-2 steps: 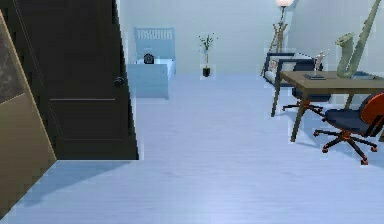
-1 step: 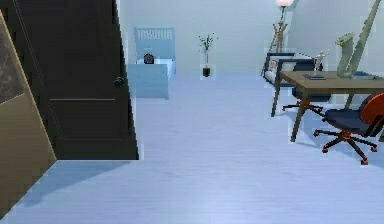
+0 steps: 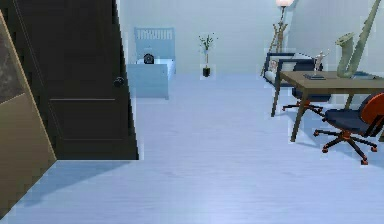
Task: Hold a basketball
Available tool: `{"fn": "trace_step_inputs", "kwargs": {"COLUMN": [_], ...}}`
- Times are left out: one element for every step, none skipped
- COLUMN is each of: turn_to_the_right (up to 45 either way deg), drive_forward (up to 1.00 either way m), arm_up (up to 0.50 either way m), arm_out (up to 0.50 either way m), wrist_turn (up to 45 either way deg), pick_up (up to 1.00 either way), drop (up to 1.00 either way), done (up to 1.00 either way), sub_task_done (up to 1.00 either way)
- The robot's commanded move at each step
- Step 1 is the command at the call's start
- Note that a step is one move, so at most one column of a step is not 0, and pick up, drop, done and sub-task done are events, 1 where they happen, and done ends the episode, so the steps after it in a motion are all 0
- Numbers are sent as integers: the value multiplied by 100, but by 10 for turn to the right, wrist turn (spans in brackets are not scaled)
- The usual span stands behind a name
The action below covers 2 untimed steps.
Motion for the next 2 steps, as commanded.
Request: {"fn": "trace_step_inputs", "kwargs": {"turn_to_the_right": [0,0], "drive_forward": [0,0], "arm_up": [0,0], "arm_out": [0,0], "wrist_turn": [450,450], "pick_up": [0,0], "drop": [0,0], "done": [0,0], "sub_task_done": [0,0]}}
